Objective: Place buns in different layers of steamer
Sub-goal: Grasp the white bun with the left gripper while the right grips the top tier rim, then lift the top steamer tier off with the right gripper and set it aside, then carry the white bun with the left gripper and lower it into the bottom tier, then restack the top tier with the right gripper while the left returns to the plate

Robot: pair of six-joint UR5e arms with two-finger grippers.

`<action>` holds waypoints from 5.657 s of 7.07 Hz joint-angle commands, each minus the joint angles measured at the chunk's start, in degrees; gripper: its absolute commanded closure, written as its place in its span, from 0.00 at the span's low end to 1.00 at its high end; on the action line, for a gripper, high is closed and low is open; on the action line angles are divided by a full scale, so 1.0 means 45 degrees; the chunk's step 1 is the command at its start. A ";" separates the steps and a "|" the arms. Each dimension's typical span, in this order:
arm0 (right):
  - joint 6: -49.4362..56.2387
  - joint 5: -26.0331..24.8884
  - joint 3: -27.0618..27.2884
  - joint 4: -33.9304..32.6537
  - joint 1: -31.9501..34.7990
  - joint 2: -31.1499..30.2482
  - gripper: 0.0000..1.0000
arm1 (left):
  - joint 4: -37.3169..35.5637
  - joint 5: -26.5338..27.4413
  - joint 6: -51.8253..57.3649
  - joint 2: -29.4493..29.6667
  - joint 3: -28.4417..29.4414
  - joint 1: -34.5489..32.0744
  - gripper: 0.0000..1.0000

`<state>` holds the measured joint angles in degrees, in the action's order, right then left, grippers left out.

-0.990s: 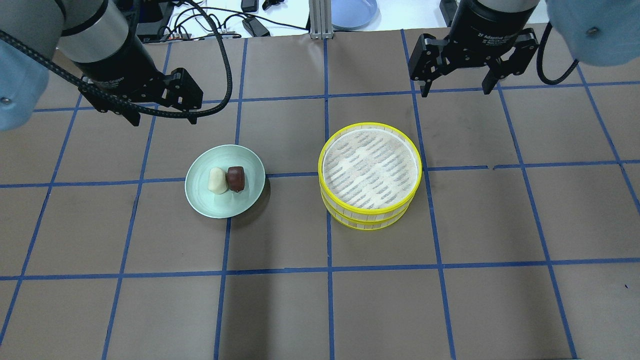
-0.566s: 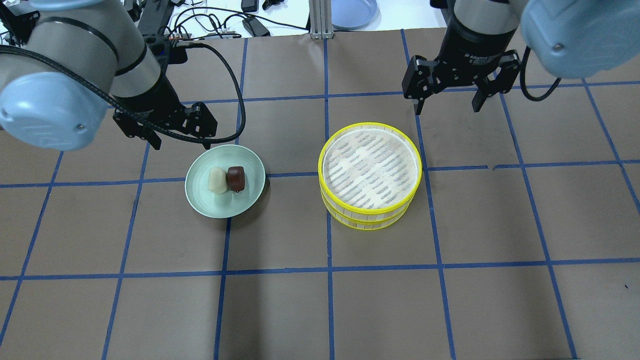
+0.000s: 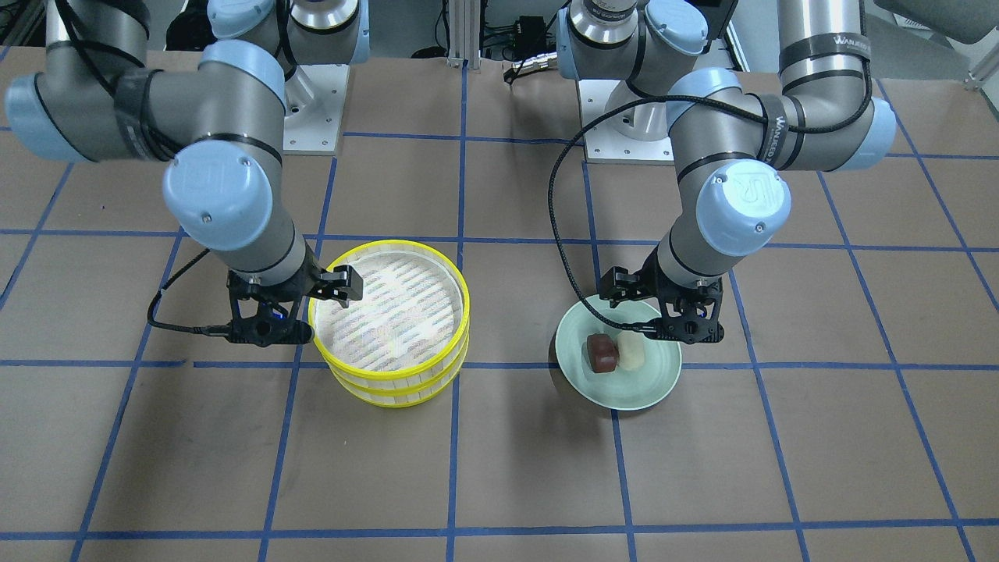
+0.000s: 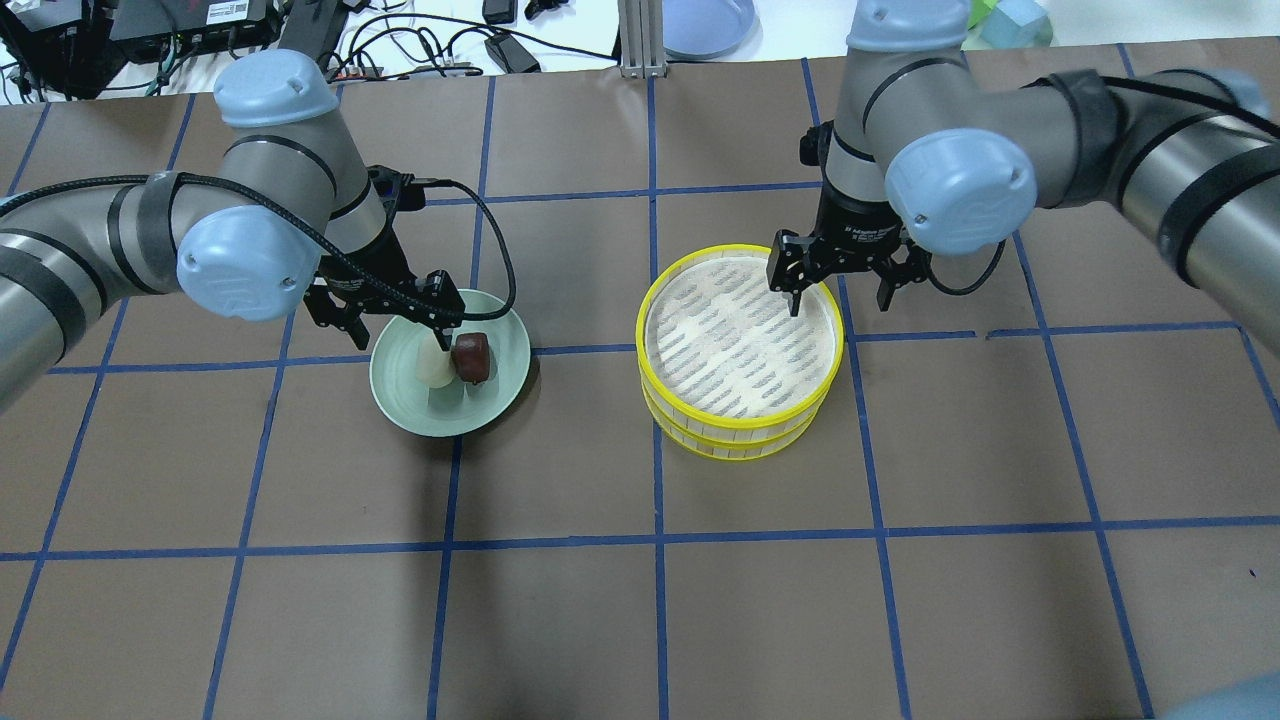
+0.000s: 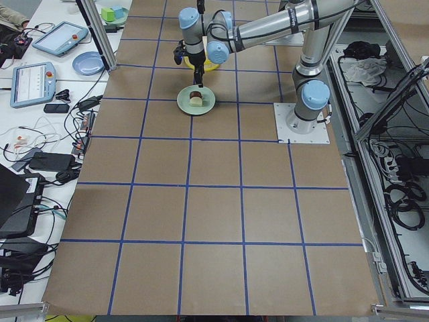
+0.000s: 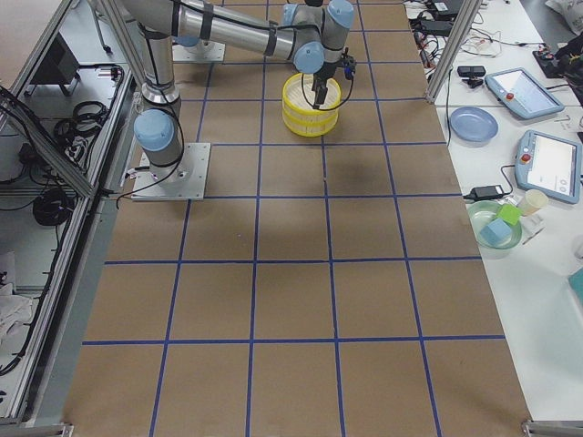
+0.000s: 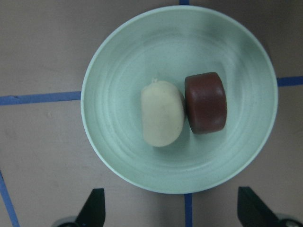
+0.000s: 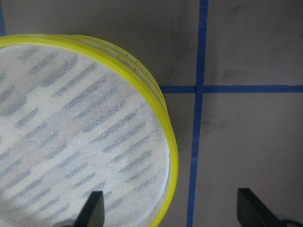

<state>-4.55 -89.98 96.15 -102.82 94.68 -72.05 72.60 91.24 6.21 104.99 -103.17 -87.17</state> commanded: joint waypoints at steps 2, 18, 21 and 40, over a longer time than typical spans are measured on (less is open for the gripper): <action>0.0266 -0.0082 0.0020 -0.0392 -0.0006 0.0484 0.76 | -0.1752 -0.0332 0.0592 0.1429 -0.0022 0.0446 0.10; 0.6831 -0.2094 -0.0352 0.0174 -0.5572 -0.0024 1.00 | -0.1851 -0.1857 -0.2441 0.0144 0.1228 -0.2025 1.00; 0.6812 -0.2055 -0.0293 0.0193 -0.5572 -0.0043 1.00 | -0.3921 -0.1838 -0.7035 0.1020 0.1209 -0.4938 1.00; -0.0278 -0.0707 -0.0429 0.0174 0.0248 0.0249 1.00 | -0.3750 -0.0451 -0.0852 0.1609 -0.0859 -0.0765 0.00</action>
<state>-5.22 -92.98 94.28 -101.89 95.04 -71.56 55.68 89.33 2.73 111.91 -105.89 -90.77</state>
